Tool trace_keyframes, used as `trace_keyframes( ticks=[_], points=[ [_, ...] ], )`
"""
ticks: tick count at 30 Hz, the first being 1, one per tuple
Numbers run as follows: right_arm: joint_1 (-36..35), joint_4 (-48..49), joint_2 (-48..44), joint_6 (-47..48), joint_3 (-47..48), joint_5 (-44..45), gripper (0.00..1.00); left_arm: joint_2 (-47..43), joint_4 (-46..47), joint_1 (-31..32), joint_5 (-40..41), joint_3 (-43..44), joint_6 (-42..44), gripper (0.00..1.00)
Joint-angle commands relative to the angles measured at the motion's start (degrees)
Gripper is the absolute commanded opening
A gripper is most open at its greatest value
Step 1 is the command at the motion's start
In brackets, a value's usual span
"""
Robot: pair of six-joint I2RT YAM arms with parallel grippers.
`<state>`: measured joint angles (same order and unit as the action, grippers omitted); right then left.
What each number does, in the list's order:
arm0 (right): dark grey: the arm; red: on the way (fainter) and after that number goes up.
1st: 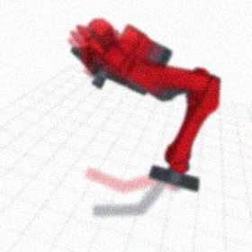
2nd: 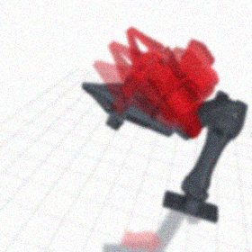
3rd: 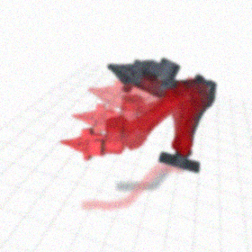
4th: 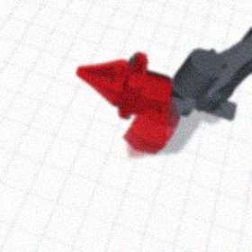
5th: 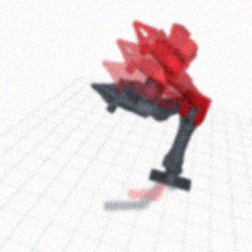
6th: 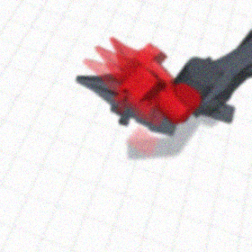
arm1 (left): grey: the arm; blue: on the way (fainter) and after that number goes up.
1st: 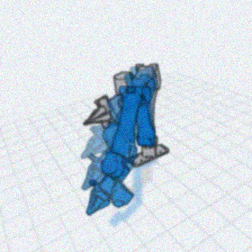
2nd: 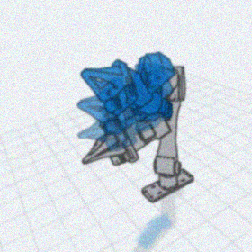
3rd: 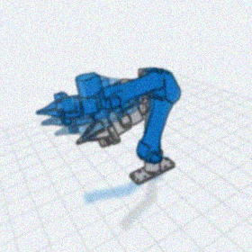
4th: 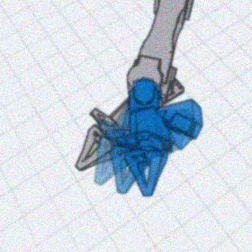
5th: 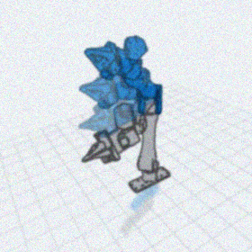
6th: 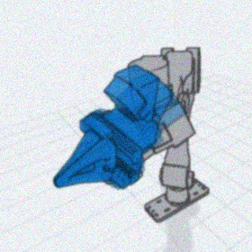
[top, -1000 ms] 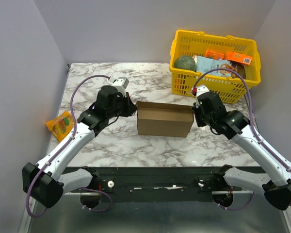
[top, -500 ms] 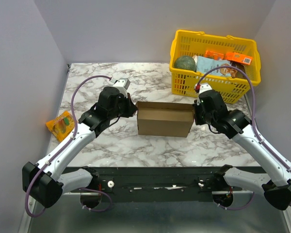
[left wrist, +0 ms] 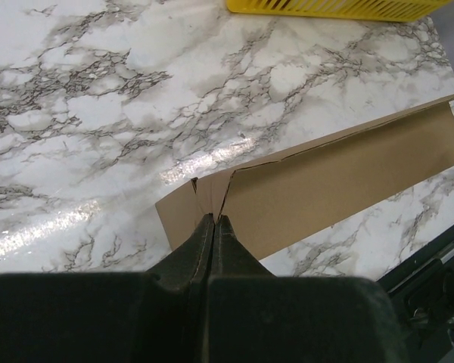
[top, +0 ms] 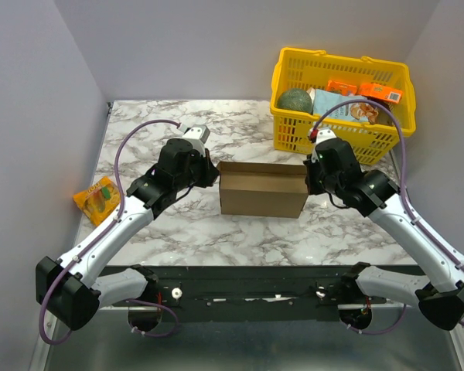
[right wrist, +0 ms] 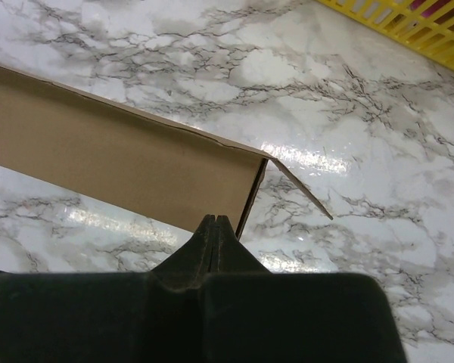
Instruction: Fold the paper box
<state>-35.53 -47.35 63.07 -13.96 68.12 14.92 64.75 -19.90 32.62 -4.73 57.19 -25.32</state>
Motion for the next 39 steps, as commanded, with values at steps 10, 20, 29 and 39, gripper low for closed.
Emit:
trace_keyframes(
  ticks=[10,20,29,39],
  points=[
    [1.07,-2.74,-2.42,4.89,0.09,12.41,0.27,0.55,-2.42,0.43,1.13,2.05,1.5,0.02],
    [5.03,4.28,-2.16,10.35,-2.73,7.24,0.73,0.55,-3.57,0.43,1.39,2.93,2.12,0.02],
    [5.64,7.62,-0.23,13.34,-4.75,4.6,0.59,0.64,-4.01,0.43,1.3,3.28,2.38,0.02],
    [6.0,7.71,1.44,13.34,-4.05,2.4,0.21,2.13,-5.06,0.43,0.95,5.74,2.12,0.02]
  ],
)
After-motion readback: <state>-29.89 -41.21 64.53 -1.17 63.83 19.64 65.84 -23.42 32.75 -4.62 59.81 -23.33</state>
